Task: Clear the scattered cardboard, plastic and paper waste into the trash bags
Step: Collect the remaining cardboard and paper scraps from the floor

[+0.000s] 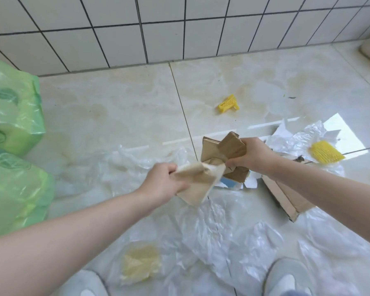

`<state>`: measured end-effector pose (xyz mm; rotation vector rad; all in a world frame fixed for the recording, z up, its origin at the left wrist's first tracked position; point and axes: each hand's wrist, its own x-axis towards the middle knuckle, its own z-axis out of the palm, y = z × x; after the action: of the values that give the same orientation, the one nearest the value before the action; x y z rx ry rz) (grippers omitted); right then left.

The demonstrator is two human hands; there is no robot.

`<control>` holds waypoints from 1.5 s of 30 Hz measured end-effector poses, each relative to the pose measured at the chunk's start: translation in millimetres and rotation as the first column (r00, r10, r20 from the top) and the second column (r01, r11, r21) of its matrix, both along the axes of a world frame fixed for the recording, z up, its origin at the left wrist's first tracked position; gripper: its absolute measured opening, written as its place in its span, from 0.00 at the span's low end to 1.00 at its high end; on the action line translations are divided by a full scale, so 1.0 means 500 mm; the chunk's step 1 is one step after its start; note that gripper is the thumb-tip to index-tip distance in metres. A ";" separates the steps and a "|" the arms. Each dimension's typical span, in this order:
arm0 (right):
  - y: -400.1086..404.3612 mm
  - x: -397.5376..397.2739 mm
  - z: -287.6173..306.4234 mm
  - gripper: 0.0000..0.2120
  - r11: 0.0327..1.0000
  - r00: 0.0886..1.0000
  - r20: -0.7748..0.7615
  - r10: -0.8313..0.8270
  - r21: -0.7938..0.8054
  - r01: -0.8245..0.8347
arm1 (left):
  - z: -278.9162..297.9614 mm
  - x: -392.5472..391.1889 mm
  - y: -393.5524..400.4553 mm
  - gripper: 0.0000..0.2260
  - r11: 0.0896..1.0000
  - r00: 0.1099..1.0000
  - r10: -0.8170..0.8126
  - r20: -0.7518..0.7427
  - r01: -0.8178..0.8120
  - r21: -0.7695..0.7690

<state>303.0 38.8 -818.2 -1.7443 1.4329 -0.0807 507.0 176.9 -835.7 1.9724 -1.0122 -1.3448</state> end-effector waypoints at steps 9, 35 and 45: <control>0.018 -0.052 -0.013 0.13 0.940 0.931 0.155 -0.332 0.142 0.311 | -0.073 -0.057 0.031 0.05 0.973 0.989 0.147 -0.015 -0.142 0.181; 0.054 -0.019 -0.064 0.11 0.929 0.957 0.065 -0.282 0.268 0.255 | -0.090 -0.055 -0.051 0.11 0.856 0.823 0.503 -0.264 -0.432 0.283; 0.060 0.024 0.035 0.11 0.902 0.905 0.306 -0.296 0.403 0.159 | 0.040 0.020 -0.003 0.08 0.923 0.901 0.381 -0.208 -0.382 0.040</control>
<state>314.9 68.9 -800.8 -1.1733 1.2771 -0.2323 517.2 175.2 -815.5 1.8549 -0.4919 -1.2919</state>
